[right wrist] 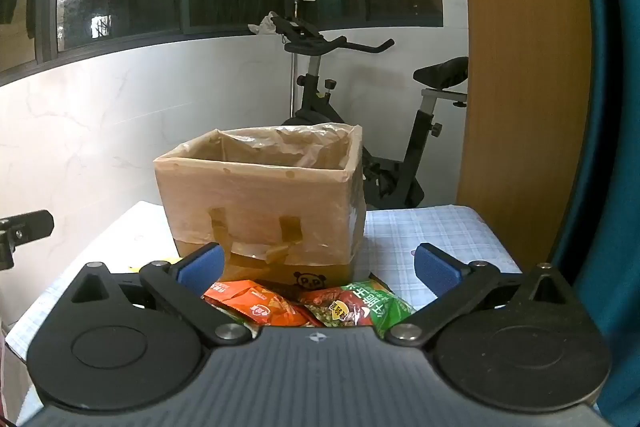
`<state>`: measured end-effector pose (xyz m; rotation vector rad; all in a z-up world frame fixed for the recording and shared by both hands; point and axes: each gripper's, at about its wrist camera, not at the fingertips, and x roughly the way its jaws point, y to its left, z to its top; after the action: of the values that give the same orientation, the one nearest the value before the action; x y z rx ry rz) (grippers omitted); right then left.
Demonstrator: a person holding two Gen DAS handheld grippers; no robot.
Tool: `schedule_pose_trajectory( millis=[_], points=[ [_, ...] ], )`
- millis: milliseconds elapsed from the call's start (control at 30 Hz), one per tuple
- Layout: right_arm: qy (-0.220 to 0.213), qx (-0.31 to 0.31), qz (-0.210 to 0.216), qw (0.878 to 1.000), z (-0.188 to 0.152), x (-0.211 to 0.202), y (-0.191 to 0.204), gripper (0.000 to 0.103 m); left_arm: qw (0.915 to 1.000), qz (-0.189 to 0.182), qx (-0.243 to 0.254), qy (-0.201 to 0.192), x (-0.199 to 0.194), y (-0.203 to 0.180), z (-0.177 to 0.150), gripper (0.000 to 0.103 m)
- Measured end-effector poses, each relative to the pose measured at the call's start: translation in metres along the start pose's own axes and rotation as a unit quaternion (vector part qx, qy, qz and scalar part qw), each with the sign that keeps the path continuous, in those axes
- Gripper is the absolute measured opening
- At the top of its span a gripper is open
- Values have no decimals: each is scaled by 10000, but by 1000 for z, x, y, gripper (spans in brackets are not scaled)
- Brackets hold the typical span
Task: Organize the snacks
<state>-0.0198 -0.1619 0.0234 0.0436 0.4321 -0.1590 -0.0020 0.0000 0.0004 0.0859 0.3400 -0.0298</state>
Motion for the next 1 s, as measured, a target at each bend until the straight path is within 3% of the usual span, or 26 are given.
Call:
schedule_pose_trajectory(
  millis=[1000],
  points=[
    [7,-39,-26,10000,-1,2,0,103,9999,-65,-38,129,5,2,2,103]
  ],
)
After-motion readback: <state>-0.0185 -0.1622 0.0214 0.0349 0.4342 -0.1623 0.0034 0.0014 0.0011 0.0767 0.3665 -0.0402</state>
